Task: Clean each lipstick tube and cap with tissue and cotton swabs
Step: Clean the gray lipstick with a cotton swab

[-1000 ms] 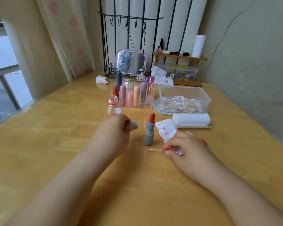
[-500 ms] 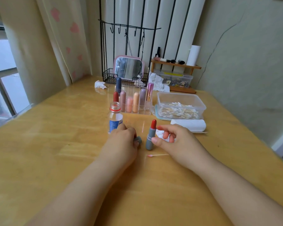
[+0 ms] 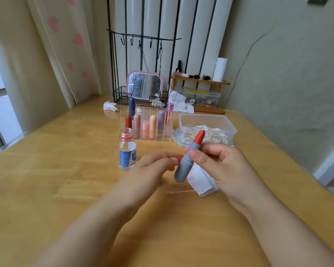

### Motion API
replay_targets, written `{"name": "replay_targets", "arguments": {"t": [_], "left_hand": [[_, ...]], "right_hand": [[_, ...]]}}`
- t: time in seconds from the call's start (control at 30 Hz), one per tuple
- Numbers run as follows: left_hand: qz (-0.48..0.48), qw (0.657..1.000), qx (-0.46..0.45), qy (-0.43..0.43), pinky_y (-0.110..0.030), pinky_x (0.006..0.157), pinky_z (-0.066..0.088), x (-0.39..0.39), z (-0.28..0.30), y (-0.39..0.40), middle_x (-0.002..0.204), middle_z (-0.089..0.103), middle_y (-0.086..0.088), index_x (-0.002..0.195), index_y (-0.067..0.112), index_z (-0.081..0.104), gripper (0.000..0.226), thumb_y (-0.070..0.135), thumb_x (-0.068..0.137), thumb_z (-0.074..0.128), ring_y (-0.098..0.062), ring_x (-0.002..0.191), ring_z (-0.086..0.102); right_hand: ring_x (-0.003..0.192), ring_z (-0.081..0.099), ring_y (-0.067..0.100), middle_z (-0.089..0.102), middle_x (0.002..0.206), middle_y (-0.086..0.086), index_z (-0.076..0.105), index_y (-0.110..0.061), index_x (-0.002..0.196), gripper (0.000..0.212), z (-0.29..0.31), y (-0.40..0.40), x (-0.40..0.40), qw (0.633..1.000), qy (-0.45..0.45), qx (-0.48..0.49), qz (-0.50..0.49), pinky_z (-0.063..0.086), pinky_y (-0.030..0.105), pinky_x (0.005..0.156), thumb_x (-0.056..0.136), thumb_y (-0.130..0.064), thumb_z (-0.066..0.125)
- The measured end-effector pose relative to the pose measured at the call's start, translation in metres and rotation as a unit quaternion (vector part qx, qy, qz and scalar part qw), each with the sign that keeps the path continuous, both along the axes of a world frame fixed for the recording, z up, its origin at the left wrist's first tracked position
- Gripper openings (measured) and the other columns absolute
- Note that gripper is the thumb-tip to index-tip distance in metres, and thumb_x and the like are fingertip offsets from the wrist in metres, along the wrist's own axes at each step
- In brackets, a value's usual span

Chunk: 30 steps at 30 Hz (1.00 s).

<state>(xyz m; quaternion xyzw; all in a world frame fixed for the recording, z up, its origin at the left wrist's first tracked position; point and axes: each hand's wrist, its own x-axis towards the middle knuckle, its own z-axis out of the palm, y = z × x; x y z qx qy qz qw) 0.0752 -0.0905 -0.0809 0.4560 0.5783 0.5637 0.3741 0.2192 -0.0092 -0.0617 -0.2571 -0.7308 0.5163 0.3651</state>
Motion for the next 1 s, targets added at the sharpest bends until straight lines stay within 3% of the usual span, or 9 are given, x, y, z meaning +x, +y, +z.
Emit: {"name": "replay_targets", "arguments": {"t": [0.1,0.17,0.3,0.43,0.6,0.7,0.8,0.9,1.0], "left_hand": [[-0.098,0.995,0.021,0.009,-0.039,0.095,0.043,0.002,0.001,-0.002,0.098,0.073,0.005,0.095,0.021,0.073,0.035,0.041,0.083,0.048,-0.02,0.105,0.061],[-0.119,0.992,0.051,0.007,-0.043,0.098,0.042,0.005,0.003,-0.004,0.089,0.072,0.003,0.089,0.019,0.072,0.031,0.037,0.084,0.047,-0.019,0.096,0.062],[-0.09,0.991,0.098,-0.031,-0.028,0.09,0.047,0.009,0.003,-0.006,0.084,0.073,0.0,0.089,0.021,0.072,0.024,0.035,0.079,0.056,-0.009,0.087,0.063],[-0.073,0.989,0.122,-0.051,-0.018,0.078,0.049,0.012,0.0,-0.003,0.081,0.073,0.0,0.092,0.019,0.074,0.027,0.038,0.074,0.067,-0.007,0.082,0.064],[-0.049,0.989,0.134,-0.036,-0.025,0.068,0.049,0.015,-0.004,-0.002,0.077,0.066,0.001,0.1,0.012,0.06,0.052,0.047,0.062,0.069,-0.011,0.074,0.061],[-0.058,0.989,0.135,-0.015,-0.026,0.064,0.047,0.012,-0.002,-0.003,0.071,0.064,-0.001,0.085,0.014,0.063,0.035,0.045,0.067,0.067,-0.012,0.065,0.056],[-0.141,0.979,0.133,-0.059,-0.028,0.066,0.046,0.013,0.001,-0.005,0.072,0.061,-0.004,0.081,0.018,0.069,0.022,0.036,0.086,0.059,-0.017,0.064,0.054],[-0.173,0.965,0.112,-0.164,-0.026,0.065,0.05,0.015,0.005,-0.007,0.072,0.062,-0.01,0.089,0.01,0.072,0.038,0.041,0.087,0.049,-0.018,0.063,0.057],[-0.137,0.977,0.119,-0.115,-0.028,0.065,0.049,0.013,0.0,-0.004,0.08,0.066,-0.01,0.108,0.006,0.058,0.066,0.055,0.068,0.075,-0.018,0.066,0.06]], "right_hand": [[0.062,0.056,0.007,0.065,0.064,-0.004,0.071,-0.009,0.08,0.025,0.009,-0.006,0.004,0.998,0.039,-0.023,0.038,0.045,0.012,0.06,0.072,-0.031,0.061],[0.061,0.056,0.005,0.065,0.062,-0.006,0.071,-0.009,0.079,0.025,0.012,-0.009,0.003,0.998,0.046,-0.009,0.033,0.045,0.011,0.059,0.072,-0.031,0.061],[0.053,0.054,0.001,0.062,0.055,-0.01,0.068,-0.012,0.073,0.02,0.017,-0.014,0.003,0.997,0.074,0.009,0.029,0.041,0.01,0.054,0.073,-0.03,0.06],[0.06,0.056,0.007,0.066,0.063,-0.005,0.072,-0.017,0.074,0.018,0.016,-0.012,0.004,0.997,0.074,0.013,0.022,0.045,0.017,0.058,0.08,-0.033,0.068],[0.063,0.056,0.014,0.063,0.062,0.008,0.073,-0.019,0.074,0.019,0.012,-0.009,0.004,0.998,0.064,0.025,0.009,0.046,0.028,0.06,0.081,-0.035,0.068],[0.057,0.059,0.02,0.063,0.06,0.007,0.071,-0.014,0.079,0.019,0.012,-0.011,0.005,0.995,0.084,0.0,0.051,0.047,0.026,0.058,0.085,-0.031,0.065],[0.049,0.057,0.022,0.059,0.052,0.008,0.068,-0.009,0.085,0.019,0.016,-0.013,0.007,0.989,0.11,-0.027,0.096,0.048,0.022,0.06,0.086,-0.026,0.062],[0.045,0.053,0.016,0.06,0.052,0.001,0.066,-0.004,0.087,0.025,0.019,-0.014,0.009,0.987,0.115,-0.036,0.102,0.046,0.017,0.058,0.08,-0.026,0.057],[0.052,0.054,0.026,0.064,0.063,0.01,0.072,-0.011,0.083,0.018,0.013,-0.009,0.006,0.993,0.095,-0.005,0.064,0.048,0.034,0.058,0.084,-0.028,0.066]]}}
